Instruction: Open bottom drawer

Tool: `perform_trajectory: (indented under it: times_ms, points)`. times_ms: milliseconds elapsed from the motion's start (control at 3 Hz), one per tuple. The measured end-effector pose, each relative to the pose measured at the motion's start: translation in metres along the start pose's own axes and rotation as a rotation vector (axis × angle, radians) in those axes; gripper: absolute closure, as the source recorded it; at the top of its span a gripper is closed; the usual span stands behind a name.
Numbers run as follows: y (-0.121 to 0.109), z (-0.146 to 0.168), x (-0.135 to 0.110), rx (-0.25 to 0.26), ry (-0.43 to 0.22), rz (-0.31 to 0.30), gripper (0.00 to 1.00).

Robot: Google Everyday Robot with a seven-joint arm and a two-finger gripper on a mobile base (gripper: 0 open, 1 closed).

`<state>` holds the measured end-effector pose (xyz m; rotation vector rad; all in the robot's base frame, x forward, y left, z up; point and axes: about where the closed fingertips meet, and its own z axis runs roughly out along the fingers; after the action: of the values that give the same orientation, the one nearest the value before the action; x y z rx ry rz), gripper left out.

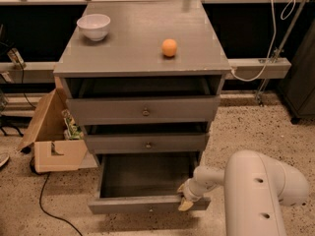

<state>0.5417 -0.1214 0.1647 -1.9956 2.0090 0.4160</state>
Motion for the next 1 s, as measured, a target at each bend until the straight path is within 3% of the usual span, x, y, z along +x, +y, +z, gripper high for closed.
perform_trajectory:
  times_ms: [333,667,1000]
  points:
    - [0.0,0.0,0.0,0.0,0.0,0.0,0.0]
    - [0.003,-0.005,0.002,0.003,-0.011,-0.001,0.0]
    - [0.007,-0.034,0.006,0.036,-0.057,-0.009,0.0]
